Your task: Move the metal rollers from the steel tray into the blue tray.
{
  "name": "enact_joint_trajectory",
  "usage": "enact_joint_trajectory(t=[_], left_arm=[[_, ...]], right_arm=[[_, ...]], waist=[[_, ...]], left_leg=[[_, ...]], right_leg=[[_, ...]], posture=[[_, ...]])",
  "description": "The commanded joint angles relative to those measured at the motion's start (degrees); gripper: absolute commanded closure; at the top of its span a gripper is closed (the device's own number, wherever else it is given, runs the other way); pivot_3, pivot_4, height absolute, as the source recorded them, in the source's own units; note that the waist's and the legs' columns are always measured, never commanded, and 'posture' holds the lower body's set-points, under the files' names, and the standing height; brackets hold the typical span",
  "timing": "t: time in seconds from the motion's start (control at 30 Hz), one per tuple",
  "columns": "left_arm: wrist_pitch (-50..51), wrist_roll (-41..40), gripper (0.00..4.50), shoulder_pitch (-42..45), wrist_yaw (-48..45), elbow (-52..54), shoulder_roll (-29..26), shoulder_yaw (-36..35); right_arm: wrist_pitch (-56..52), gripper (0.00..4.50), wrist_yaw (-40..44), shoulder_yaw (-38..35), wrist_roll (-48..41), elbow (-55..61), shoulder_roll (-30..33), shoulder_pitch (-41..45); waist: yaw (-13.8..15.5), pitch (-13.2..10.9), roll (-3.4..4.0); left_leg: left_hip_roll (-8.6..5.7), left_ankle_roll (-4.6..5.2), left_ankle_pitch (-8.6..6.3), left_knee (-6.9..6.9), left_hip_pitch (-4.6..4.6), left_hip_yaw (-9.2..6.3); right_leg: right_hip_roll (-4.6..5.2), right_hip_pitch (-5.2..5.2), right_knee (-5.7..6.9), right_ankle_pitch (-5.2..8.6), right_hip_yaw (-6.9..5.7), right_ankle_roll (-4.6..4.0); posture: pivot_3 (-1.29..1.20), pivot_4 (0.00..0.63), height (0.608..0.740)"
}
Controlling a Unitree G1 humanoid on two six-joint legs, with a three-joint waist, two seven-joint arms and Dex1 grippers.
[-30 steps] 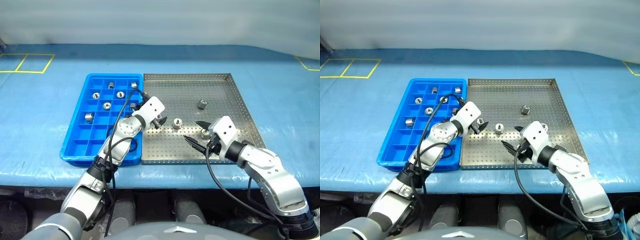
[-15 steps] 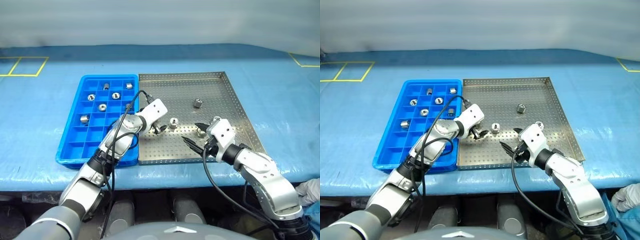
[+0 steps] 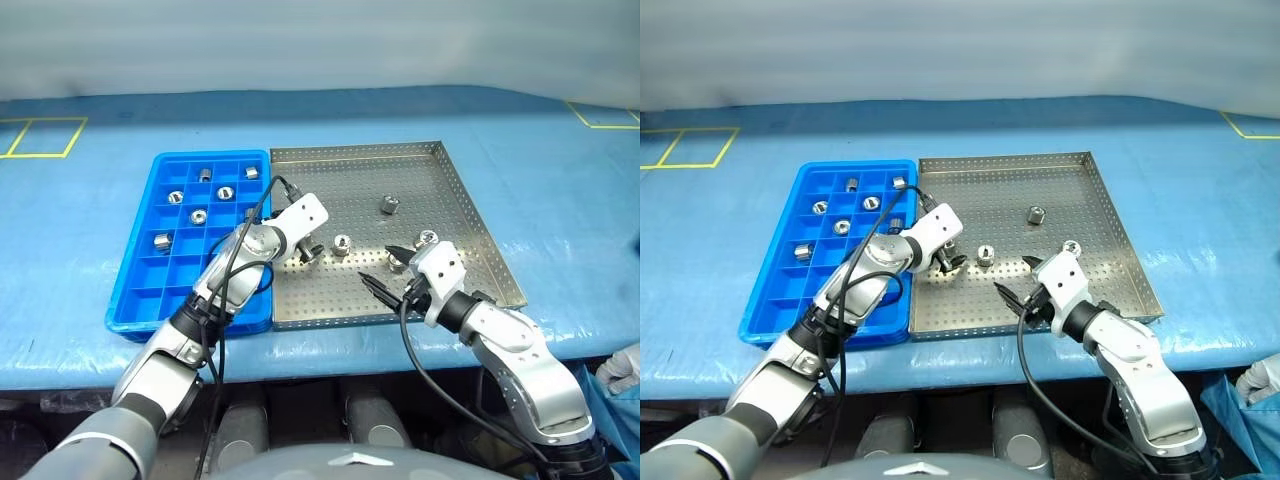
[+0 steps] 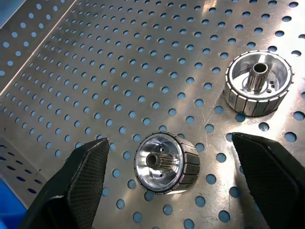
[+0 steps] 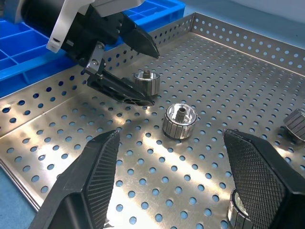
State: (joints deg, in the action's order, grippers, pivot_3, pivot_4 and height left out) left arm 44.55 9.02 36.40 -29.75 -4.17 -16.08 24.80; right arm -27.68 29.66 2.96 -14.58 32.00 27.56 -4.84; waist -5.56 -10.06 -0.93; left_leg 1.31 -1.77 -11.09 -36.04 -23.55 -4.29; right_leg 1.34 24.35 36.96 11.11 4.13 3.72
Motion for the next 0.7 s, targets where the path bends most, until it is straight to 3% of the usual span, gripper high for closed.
enact_joint_trajectory(t=[0.03,0.37,0.47,0.57,0.7], left_arm=[[0.27,1.64,0.02,0.63,1.45,-1.28,-1.49,-1.49],[-0.82,3.19,0.02,2.26,0.07,-4.68,-2.99,0.85],[-1.13,3.23,0.62,2.54,-0.75,-5.45,-2.63,1.31],[-1.08,2.79,1.59,2.44,-2.05,-5.62,-2.46,1.76],[-0.6,1.93,1.59,1.84,-4.21,-5.3,-2.29,1.86]], right_arm=[[1.74,0.85,-0.08,-0.34,0.16,0.76,-0.21,0.26],[2.53,0.85,-0.71,-0.12,0.74,0.76,-1.46,-0.31],[2.61,0.85,-0.83,-0.36,0.73,0.9,-1.55,-0.58],[2.55,0.85,-1.08,-0.43,0.65,1.07,-1.51,-0.65],[2.42,0.85,-1.39,-0.45,0.64,1.37,-1.5,-0.78]], waist=[[0.0,0.0,0.0],[-1.09,0.05,0.09],[-1.24,0.07,0.12],[-1.27,0.08,0.13],[-1.3,0.09,0.15]], left_leg=[[0.0,0.0,0.0,0.0,0.0,0.0],[0.02,0.0,0.0,0.01,0.05,0.03],[0.02,0.0,0.0,0.01,0.05,0.04],[0.02,0.0,0.0,0.01,0.05,0.05],[0.02,0.0,0.0,0.02,0.04,0.06]], right_leg=[[0.0,0.0,0.0,0.0,0.0,0.0],[-0.03,0.0,0.03,0.0,0.04,0.0],[-0.03,-0.01,0.03,0.0,0.05,0.0],[-0.03,-0.01,0.03,0.0,0.07,0.0],[-0.03,-0.01,0.03,0.0,0.07,0.0]], posture=[[-0.08,0.15,0.74],[-0.1,0.15,0.74],[-0.1,0.15,0.74],[-0.1,0.15,0.74],[-0.1,0.15,0.74]])
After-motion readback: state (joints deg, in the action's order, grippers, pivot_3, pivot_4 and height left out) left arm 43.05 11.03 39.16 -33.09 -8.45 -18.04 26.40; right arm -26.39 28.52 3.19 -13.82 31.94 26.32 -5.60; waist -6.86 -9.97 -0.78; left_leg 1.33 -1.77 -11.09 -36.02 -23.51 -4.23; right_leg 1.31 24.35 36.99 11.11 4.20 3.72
